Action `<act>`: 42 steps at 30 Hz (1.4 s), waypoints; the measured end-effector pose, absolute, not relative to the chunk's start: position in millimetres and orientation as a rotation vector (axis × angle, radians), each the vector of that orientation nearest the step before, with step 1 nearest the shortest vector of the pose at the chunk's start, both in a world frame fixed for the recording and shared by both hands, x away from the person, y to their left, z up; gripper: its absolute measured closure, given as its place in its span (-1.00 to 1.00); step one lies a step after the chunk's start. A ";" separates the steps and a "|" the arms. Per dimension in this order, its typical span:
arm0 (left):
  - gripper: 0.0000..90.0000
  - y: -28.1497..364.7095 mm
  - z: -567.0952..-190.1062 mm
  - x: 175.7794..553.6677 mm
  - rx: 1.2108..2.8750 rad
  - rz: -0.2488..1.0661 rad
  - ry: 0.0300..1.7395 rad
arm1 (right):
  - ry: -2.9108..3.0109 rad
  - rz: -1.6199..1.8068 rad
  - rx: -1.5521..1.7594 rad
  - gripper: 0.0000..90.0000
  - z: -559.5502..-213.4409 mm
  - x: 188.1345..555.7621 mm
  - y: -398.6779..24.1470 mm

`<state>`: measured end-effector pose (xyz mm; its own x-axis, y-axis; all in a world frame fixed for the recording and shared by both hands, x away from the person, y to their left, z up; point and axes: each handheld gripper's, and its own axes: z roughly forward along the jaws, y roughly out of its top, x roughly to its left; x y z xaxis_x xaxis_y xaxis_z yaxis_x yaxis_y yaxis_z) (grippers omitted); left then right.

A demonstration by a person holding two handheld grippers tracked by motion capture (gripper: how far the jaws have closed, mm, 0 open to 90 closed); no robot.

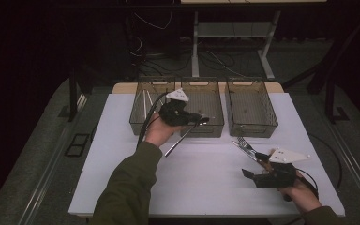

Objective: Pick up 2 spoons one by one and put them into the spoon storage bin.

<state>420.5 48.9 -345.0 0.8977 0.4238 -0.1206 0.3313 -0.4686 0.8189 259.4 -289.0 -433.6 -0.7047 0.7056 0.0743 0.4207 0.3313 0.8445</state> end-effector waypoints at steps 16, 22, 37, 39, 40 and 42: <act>0.97 16.8 -320.5 487.1 2.109 0.254 0.590 | 2.290 1.323 1.007 -0.60 -433.8 259.2 -288.0; 0.97 13.3 -324.2 505.6 2.092 0.293 0.644 | 2.279 1.329 1.021 -0.60 -433.2 259.5 -290.0; 0.97 3.5 -348.3 530.8 2.116 0.326 0.736 | 2.282 1.332 1.020 -0.60 -433.1 259.5 -291.0; 0.97 1.8 -349.0 534.1 2.133 0.341 0.739 | 2.279 1.334 1.019 -0.60 -432.7 259.2 -291.3; 0.97 1.2 -349.4 535.7 2.145 0.343 0.739 | 2.278 1.333 1.015 -0.60 -432.5 259.1 -291.8; 0.97 -1.1 -353.0 537.5 2.144 0.321 0.750 | 2.276 1.337 1.012 -0.60 -432.0 258.7 -292.6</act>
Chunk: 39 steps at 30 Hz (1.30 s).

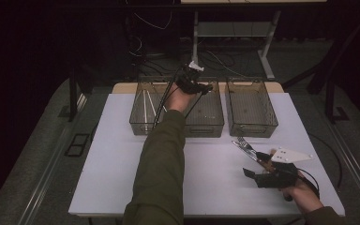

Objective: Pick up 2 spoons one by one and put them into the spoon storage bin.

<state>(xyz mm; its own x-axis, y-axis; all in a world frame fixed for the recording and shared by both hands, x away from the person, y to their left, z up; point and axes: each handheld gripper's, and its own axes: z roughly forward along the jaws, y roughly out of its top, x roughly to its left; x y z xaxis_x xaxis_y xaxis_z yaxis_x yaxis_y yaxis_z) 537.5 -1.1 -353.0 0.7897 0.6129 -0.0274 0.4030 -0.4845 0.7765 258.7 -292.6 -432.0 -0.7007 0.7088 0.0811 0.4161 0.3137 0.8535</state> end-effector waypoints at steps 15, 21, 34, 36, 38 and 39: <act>0.13 11.9 -346.5 507.4 2.079 0.293 0.727 | 2.268 1.344 1.011 -0.60 -431.4 258.9 -294.9; -0.08 29.0 -338.0 476.4 2.042 0.258 0.693 | 2.273 1.333 1.009 -0.60 -431.5 259.1 -294.6; -0.36 75.5 -347.5 403.5 2.029 0.266 0.652 | 2.272 1.322 1.014 -0.60 -432.6 260.4 -295.2; -0.40 81.9 -352.7 392.9 2.030 0.268 0.643 | 2.271 1.324 1.017 -0.60 -432.6 260.6 -295.4; -0.44 88.0 -358.2 383.0 2.038 0.271 0.630 | 2.272 1.326 1.020 -0.60 -432.9 261.0 -295.6; -0.45 90.3 -361.6 377.8 2.034 0.262 0.636 | 2.272 1.324 1.022 -0.60 -433.0 261.3 -295.7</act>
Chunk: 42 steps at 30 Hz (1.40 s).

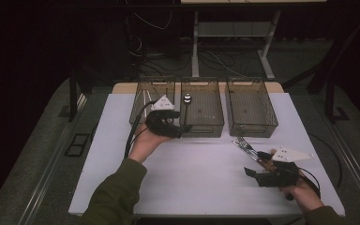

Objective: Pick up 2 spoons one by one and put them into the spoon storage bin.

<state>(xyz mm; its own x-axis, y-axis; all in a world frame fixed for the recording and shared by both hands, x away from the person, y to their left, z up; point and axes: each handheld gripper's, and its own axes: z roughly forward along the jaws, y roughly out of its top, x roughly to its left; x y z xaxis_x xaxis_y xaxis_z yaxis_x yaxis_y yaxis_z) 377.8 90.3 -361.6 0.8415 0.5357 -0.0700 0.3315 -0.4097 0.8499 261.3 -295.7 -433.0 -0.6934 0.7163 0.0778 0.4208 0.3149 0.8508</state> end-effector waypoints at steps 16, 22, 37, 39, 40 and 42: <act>-0.71 131.9 -408.8 312.0 2.035 0.282 0.627 | 2.269 1.319 1.079 -0.72 -425.8 262.1 -307.1; -0.86 144.7 -423.6 296.5 2.049 0.273 0.644 | 2.337 1.220 1.053 -0.71 -419.4 260.1 -314.9; -0.97 151.3 -433.5 270.2 2.070 0.260 0.655 | 2.467 1.043 1.173 0.87 -423.0 253.5 -350.2; -0.97 151.1 -434.2 269.9 2.074 0.254 0.656 | 2.489 1.009 1.175 0.99 -426.0 254.8 -350.0; -0.97 150.8 -434.6 270.0 2.076 0.255 0.655 | 2.490 1.009 1.172 1.00 -426.7 255.5 -350.3; -0.97 150.8 -435.6 270.1 2.075 0.249 0.658 | 2.502 0.994 1.166 1.00 -427.3 256.0 -350.3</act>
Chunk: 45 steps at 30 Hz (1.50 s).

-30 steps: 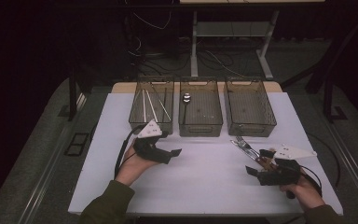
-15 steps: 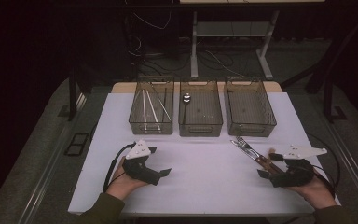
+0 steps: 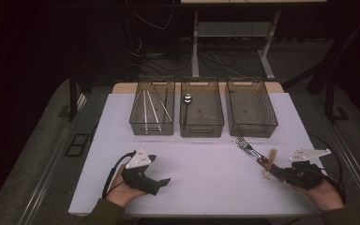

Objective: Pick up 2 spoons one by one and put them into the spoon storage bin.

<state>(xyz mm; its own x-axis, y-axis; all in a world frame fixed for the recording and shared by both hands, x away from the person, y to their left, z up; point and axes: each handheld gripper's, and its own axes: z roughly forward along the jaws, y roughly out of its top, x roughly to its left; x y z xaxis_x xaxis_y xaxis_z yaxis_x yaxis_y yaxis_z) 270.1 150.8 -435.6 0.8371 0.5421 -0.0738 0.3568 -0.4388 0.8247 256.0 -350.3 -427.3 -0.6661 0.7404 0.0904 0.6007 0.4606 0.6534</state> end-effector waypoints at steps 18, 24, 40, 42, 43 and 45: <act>-0.96 153.8 -437.0 272.1 2.080 0.249 0.668 | 2.520 0.985 1.168 1.00 -436.1 272.7 -337.3; -0.96 153.0 -436.6 271.7 2.077 0.248 0.664 | 2.516 0.998 1.150 1.00 -436.9 281.9 -327.9; -0.96 152.0 -437.0 271.7 2.084 0.245 0.657 | 2.518 0.980 1.136 1.00 -439.2 305.1 -304.1; -0.96 151.9 -437.0 271.6 2.083 0.244 0.657 | 2.512 0.999 1.129 1.00 -437.7 307.2 -303.4; -0.96 152.0 -436.9 271.6 2.083 0.244 0.656 | 2.508 1.009 1.129 1.00 -435.5 307.1 -304.0; -0.96 152.2 -437.0 271.7 2.084 0.244 0.656 | 2.487 1.070 1.126 0.95 -429.3 306.0 -308.7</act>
<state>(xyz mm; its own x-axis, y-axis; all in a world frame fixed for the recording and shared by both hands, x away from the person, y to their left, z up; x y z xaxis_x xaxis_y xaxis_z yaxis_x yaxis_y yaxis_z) 271.7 152.2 -437.0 0.8393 0.5385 -0.0744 0.3590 -0.4463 0.8197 306.0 -308.7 -429.3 -0.6864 0.7201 0.1014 0.5688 0.4448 0.6918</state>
